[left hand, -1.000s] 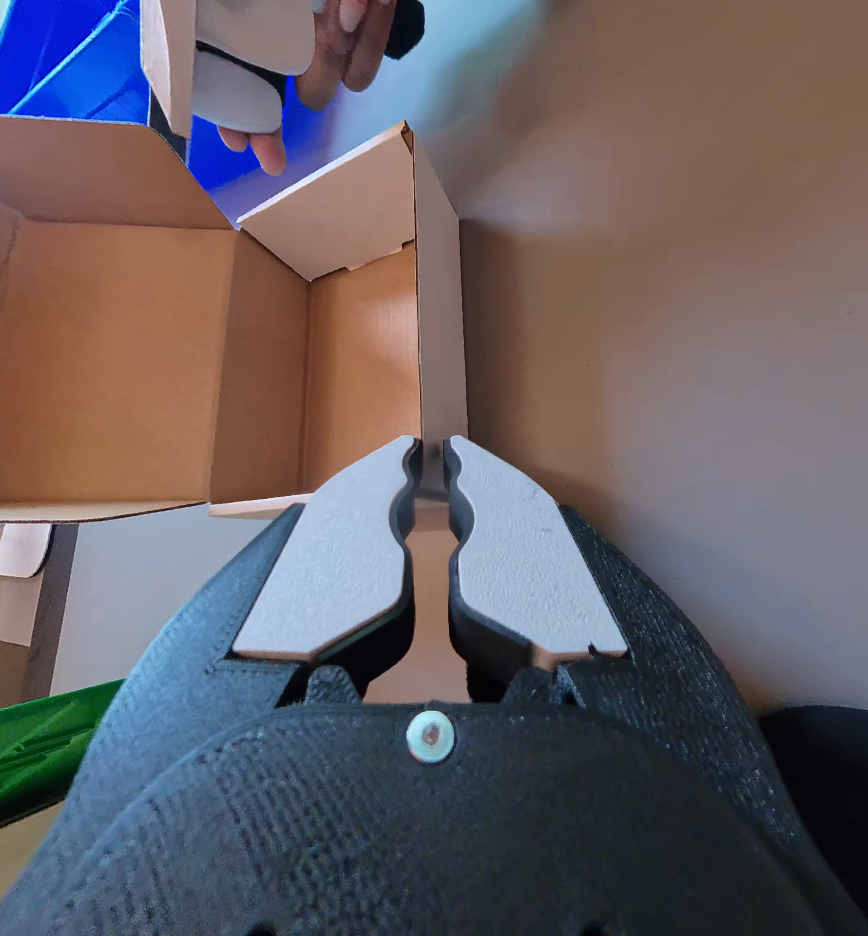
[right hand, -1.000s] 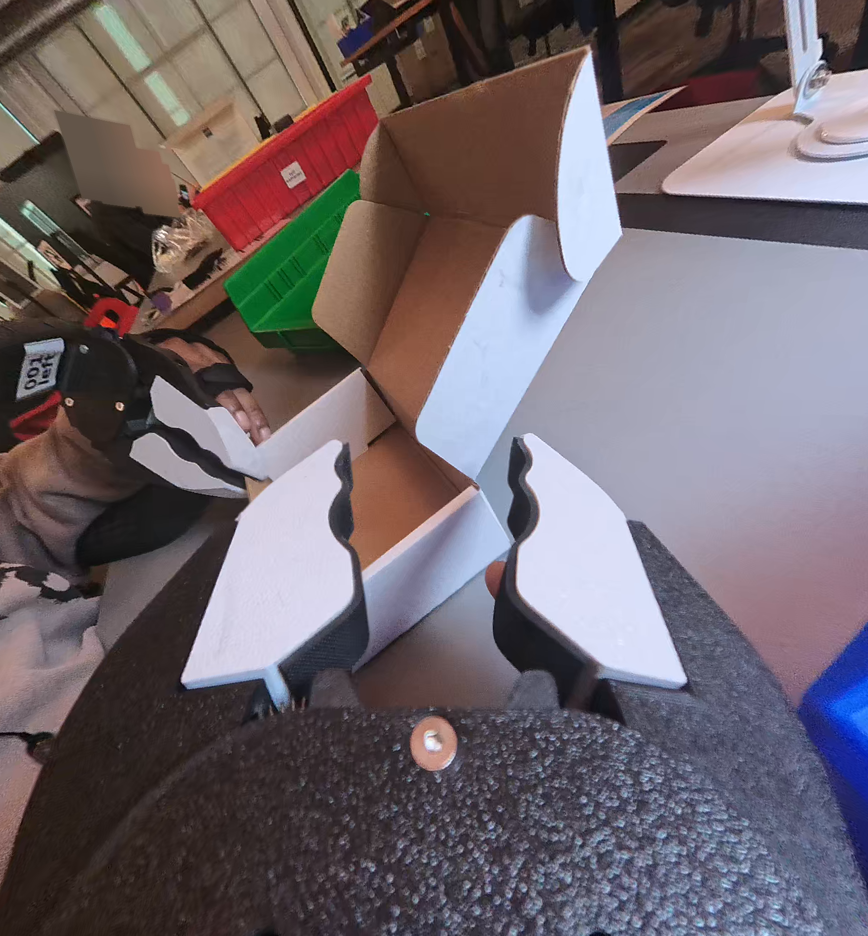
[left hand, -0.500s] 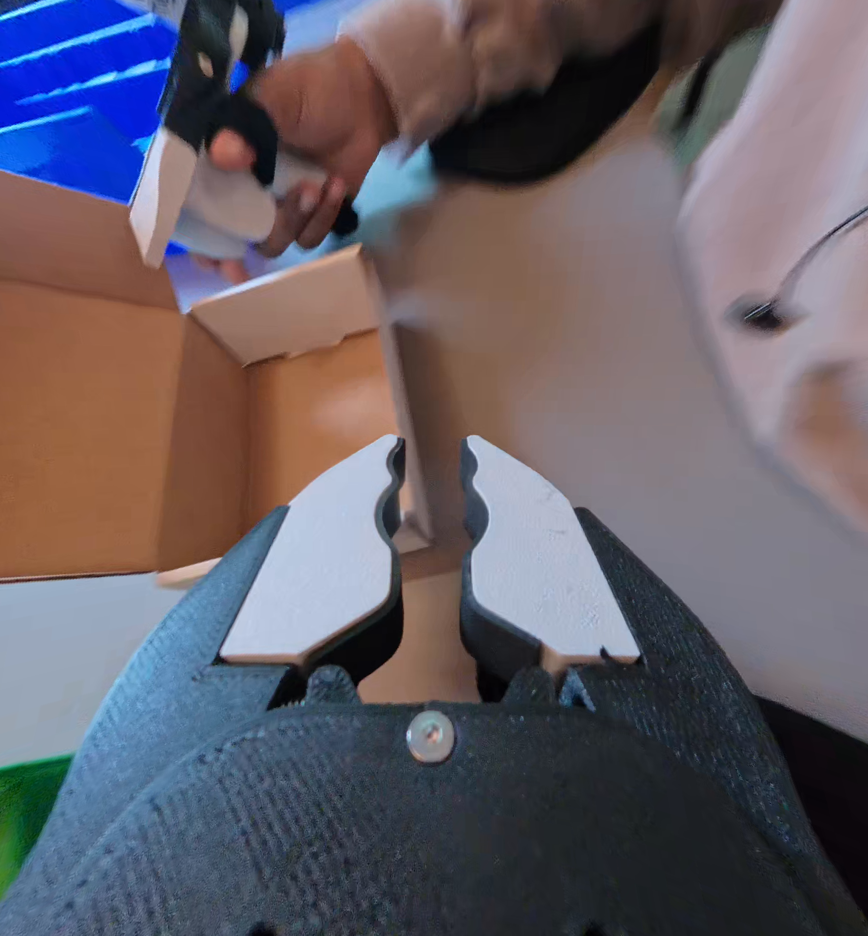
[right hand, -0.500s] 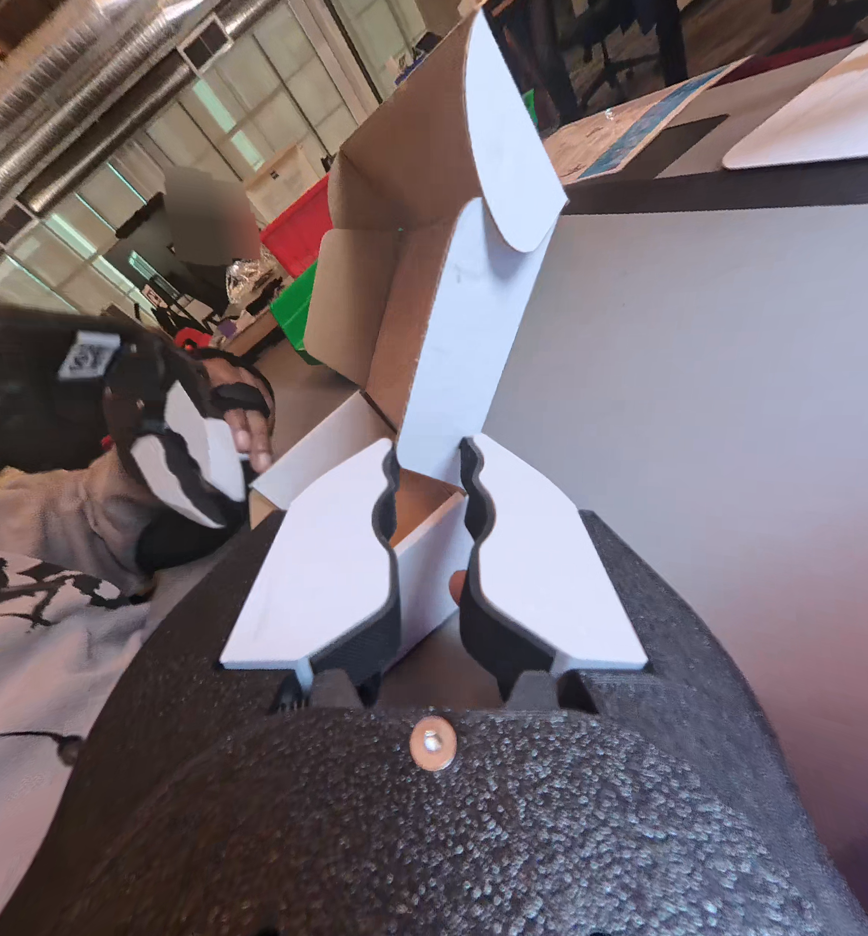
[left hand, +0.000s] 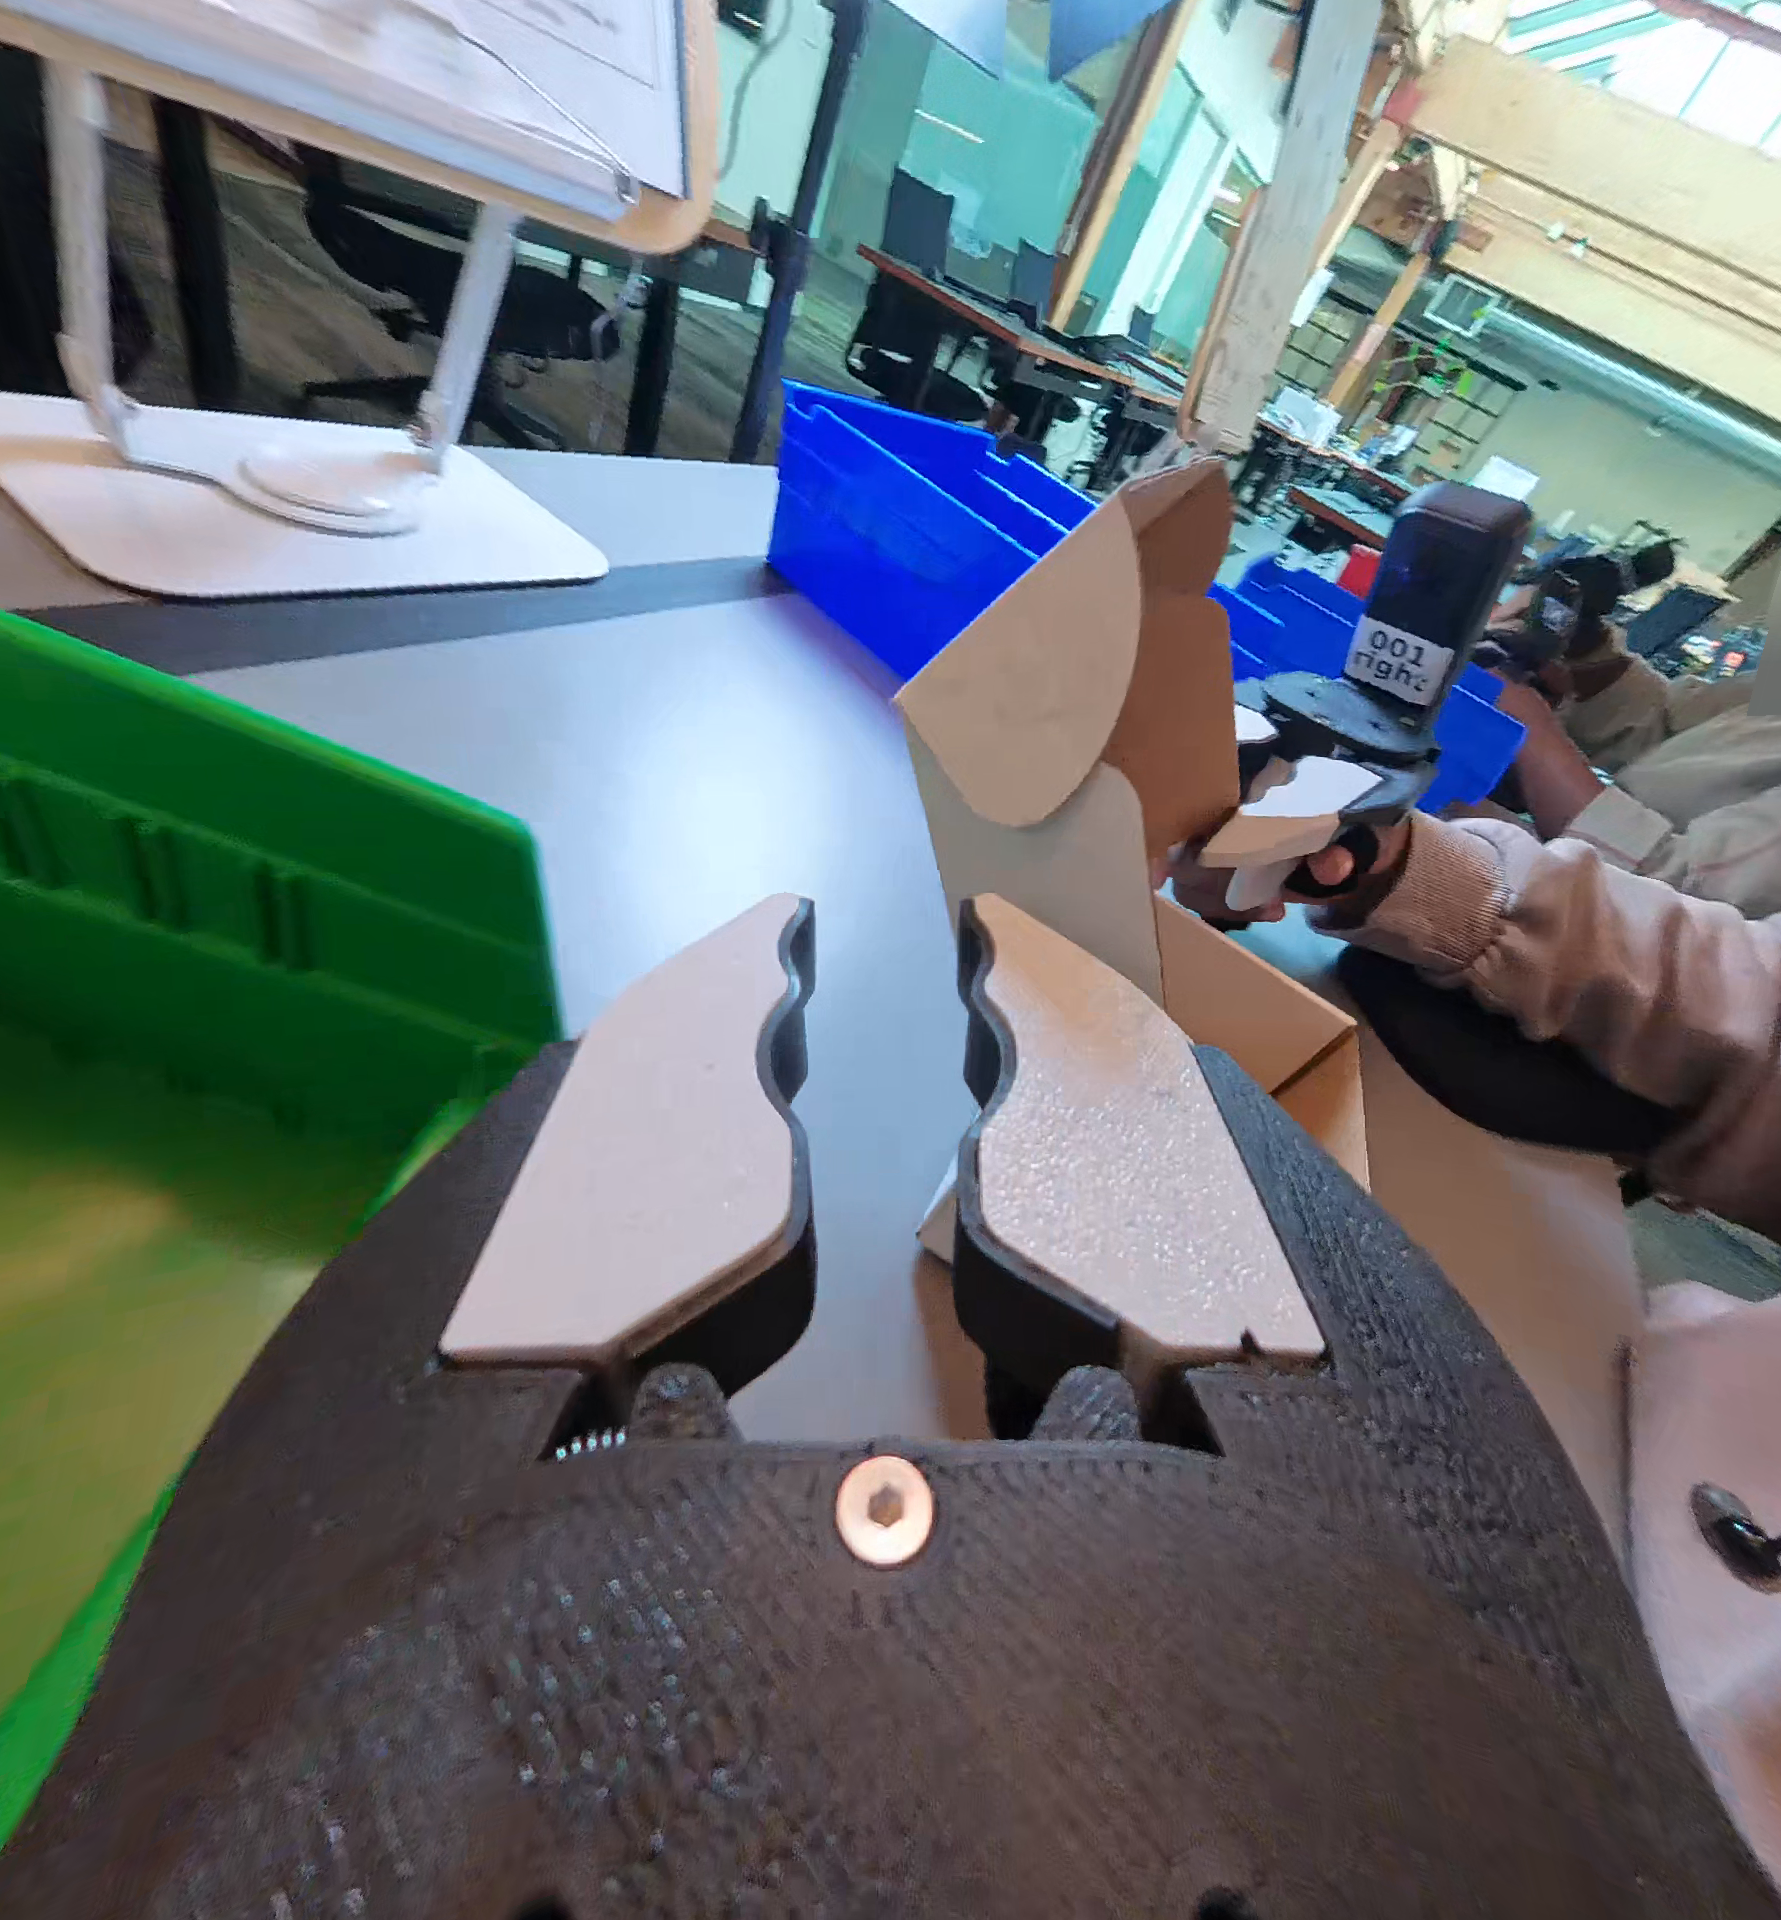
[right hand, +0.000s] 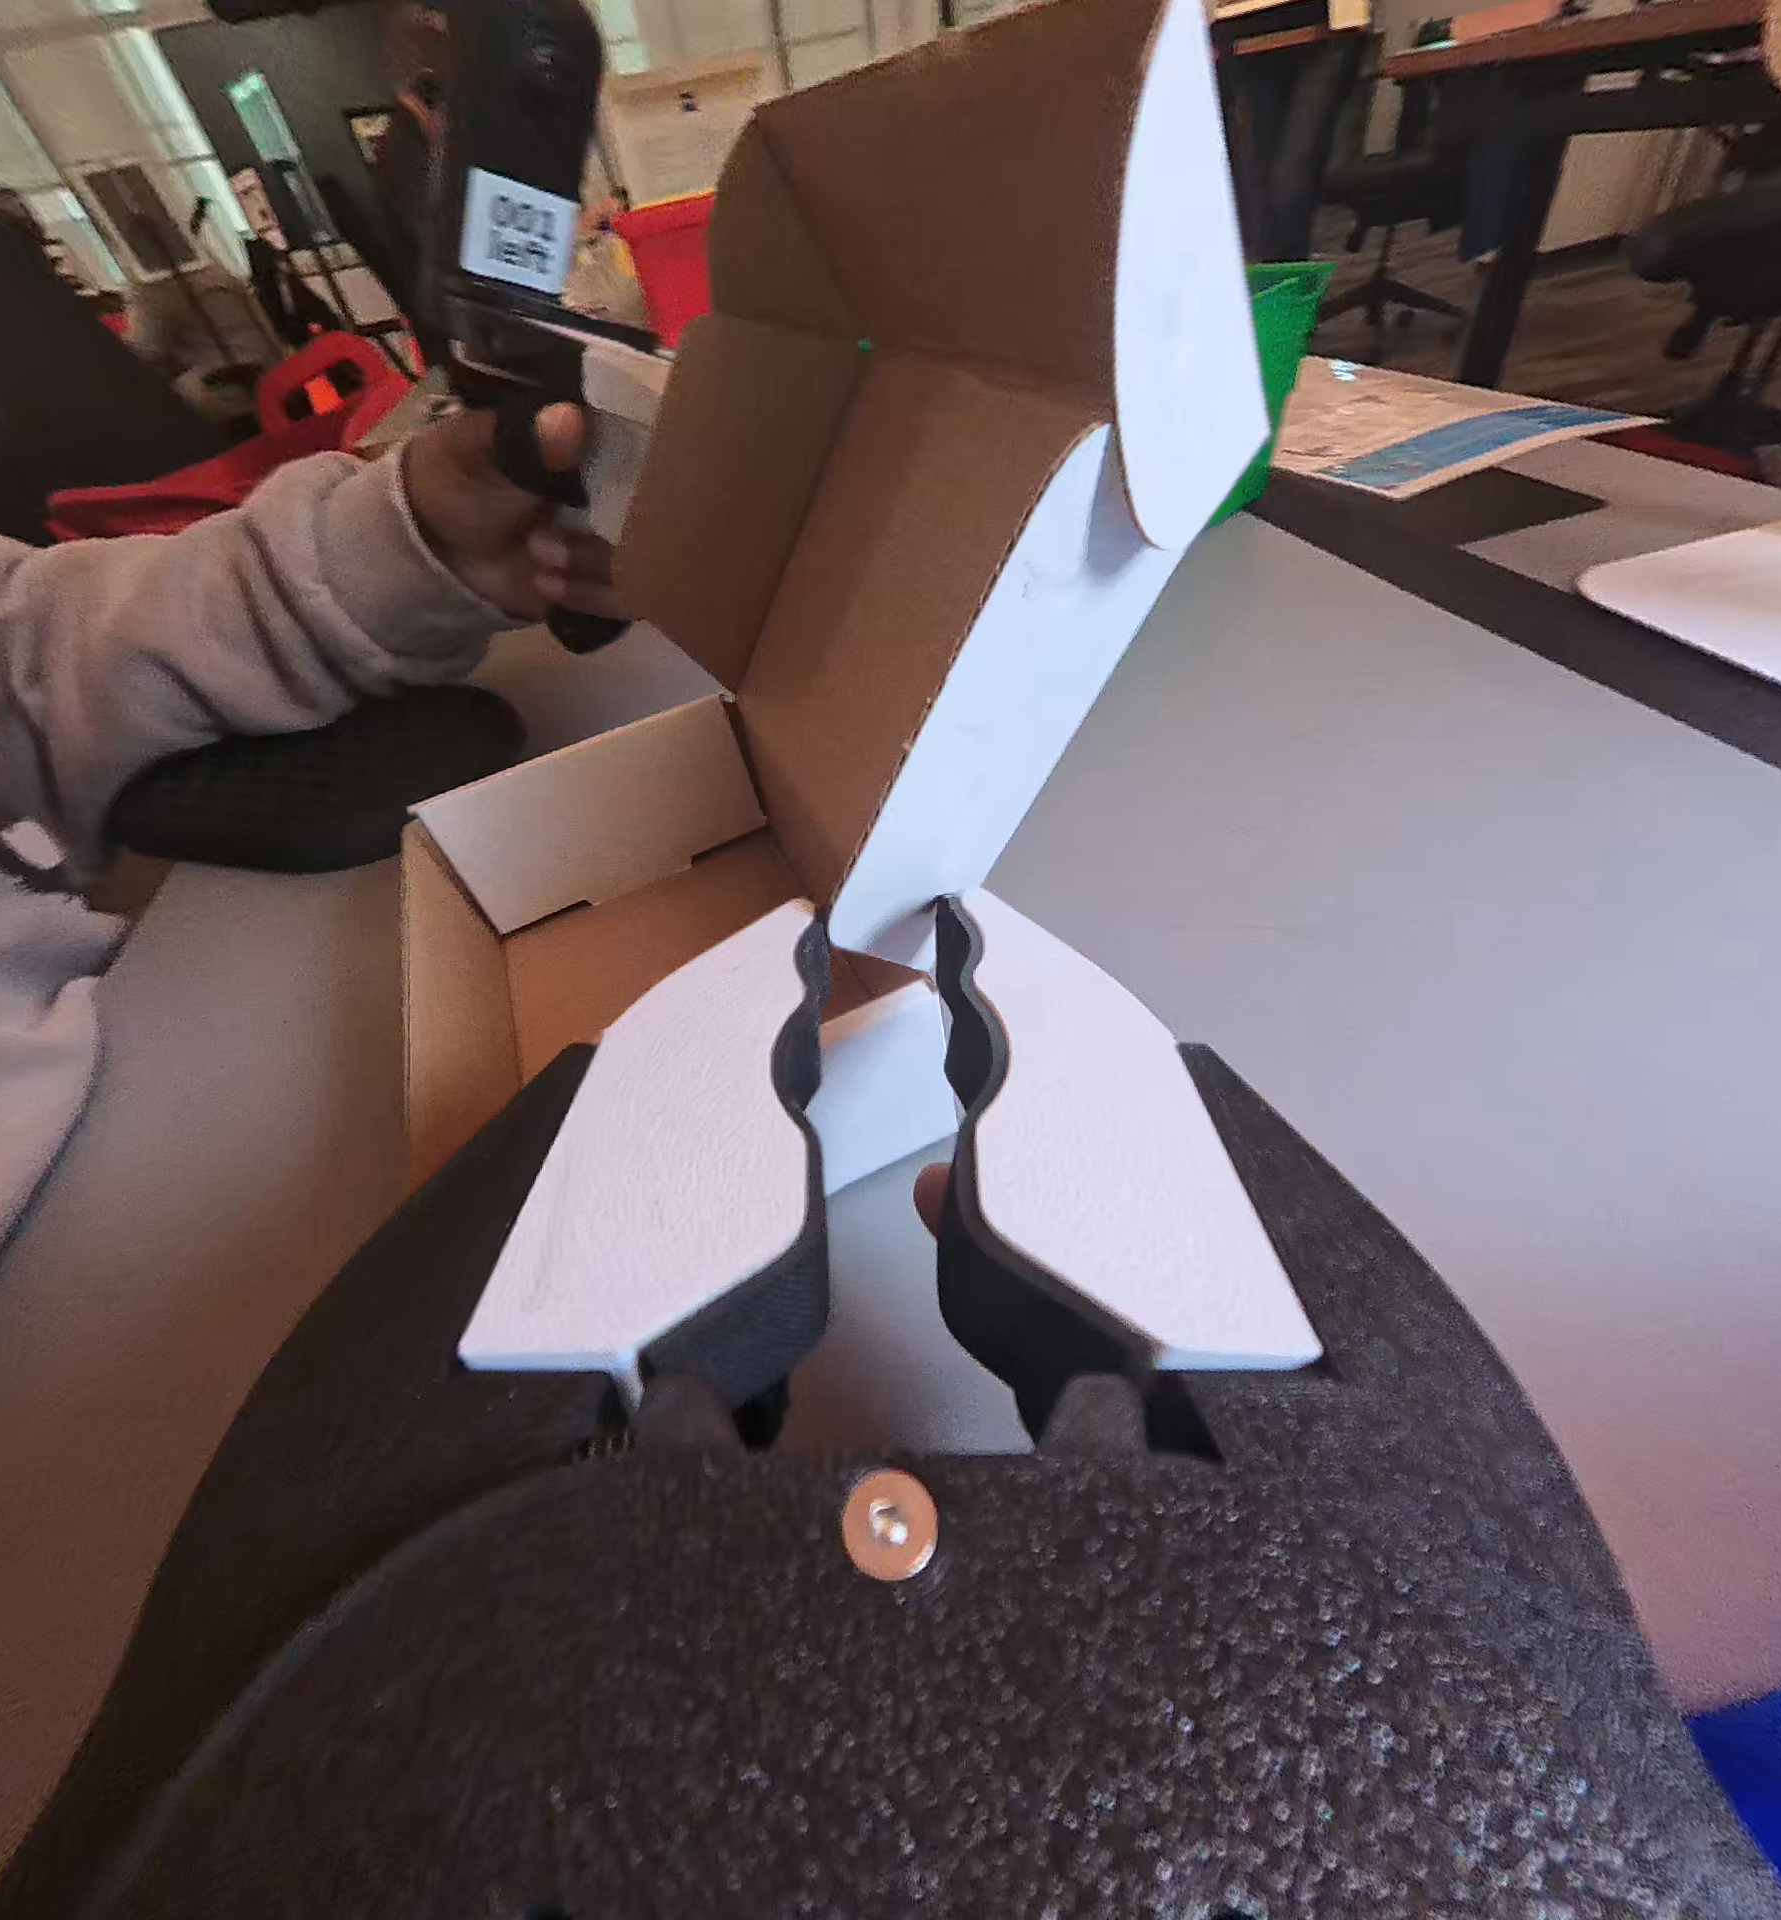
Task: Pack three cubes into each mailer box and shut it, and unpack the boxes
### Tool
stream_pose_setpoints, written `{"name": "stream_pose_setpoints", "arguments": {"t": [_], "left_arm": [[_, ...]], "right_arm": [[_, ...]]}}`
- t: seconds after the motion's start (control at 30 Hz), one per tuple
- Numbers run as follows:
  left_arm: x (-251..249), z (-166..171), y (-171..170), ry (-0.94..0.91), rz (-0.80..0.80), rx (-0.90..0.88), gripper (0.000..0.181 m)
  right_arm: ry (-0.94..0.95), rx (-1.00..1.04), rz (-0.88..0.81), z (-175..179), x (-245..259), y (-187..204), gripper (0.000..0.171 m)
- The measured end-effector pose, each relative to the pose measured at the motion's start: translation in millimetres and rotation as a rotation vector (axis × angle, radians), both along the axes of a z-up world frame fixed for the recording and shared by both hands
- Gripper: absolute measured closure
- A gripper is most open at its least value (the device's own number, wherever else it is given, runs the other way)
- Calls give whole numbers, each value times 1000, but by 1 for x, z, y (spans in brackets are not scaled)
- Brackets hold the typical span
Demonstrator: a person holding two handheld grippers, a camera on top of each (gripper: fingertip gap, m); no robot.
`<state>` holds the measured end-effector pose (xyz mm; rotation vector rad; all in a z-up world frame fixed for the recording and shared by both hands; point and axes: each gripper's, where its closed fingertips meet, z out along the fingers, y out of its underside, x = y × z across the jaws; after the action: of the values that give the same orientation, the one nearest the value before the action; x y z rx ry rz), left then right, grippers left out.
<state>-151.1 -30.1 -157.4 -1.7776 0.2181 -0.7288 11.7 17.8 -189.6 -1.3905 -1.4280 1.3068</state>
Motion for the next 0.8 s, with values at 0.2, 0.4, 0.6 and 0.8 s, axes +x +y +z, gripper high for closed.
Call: {"name": "stream_pose_setpoints", "arguments": {"t": [0.2, 0.4, 0.6, 0.8], "left_arm": [[32, -1, -11, -129, -243, 22, 144], [46, -19, -19, -125, -393, -19, 140], [62, -19, -23, -171, -478, -24, 141], [67, -14, -27, -154, -496, 10, 146]], "right_arm": [[105, -301, 262, 27, 22, -25, 116], [56, -454, 245, 14, 25, 3, 115], [94, -623, 316, 19, 8, -7, 121], [97, -523, 341, 20, 14, -18, 121]]}}
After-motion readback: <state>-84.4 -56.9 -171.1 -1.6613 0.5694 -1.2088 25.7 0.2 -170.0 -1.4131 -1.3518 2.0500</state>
